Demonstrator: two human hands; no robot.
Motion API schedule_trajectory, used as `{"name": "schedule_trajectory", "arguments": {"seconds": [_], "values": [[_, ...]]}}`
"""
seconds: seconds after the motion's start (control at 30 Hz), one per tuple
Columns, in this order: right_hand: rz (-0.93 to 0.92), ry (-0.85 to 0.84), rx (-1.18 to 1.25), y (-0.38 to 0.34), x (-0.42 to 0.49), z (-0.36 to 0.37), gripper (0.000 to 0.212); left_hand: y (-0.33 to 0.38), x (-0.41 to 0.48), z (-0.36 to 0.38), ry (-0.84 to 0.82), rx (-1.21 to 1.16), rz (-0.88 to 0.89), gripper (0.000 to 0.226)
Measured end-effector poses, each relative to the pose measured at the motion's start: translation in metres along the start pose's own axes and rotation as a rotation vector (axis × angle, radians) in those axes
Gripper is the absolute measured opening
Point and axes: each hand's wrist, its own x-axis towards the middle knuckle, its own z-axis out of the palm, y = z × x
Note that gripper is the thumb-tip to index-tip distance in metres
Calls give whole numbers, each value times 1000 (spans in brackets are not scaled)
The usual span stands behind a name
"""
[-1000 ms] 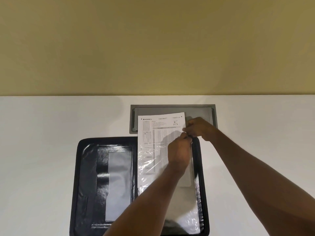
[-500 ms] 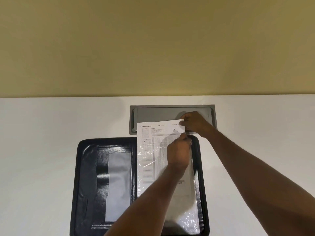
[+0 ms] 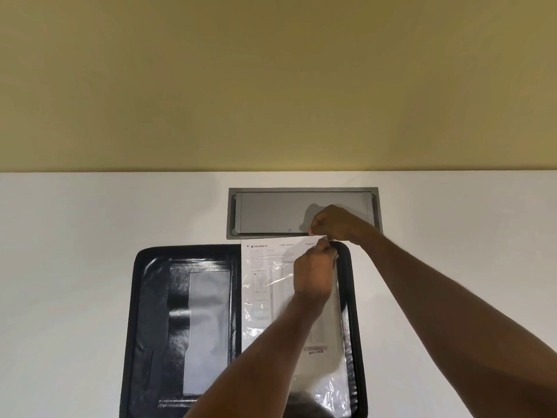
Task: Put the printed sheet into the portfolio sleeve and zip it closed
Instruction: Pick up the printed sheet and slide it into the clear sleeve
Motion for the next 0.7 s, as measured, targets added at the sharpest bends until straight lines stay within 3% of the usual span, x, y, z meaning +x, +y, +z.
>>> {"name": "schedule_trajectory", "arguments": {"seconds": [0.1,0.2,0.3,0.43,0.53,0.63,0.7], "values": [[57,-33,-22,-9,-4,1,40,-1,-1,0,-19,19,-1,14],[88,-160,-118,-21,-12,3,52,-2,0,1,-20,-9,-44,8],[145,-193,-136,-29,-14,9,67,0,-2,3,50,-139,-89,6],[225,-249,-195,-23,-7,16,92,2,-7,2,20,-178,-136,5],[197,-315,-258,-24,-11,18,91,0,-9,0,-3,-32,-69,6],[269,-335,-235,-23,-13,14,98,-5,-11,-6,84,-23,22,12],[256,-349,-265,-23,-18,13,87,-13,-15,-14,127,-19,119,19]]}}
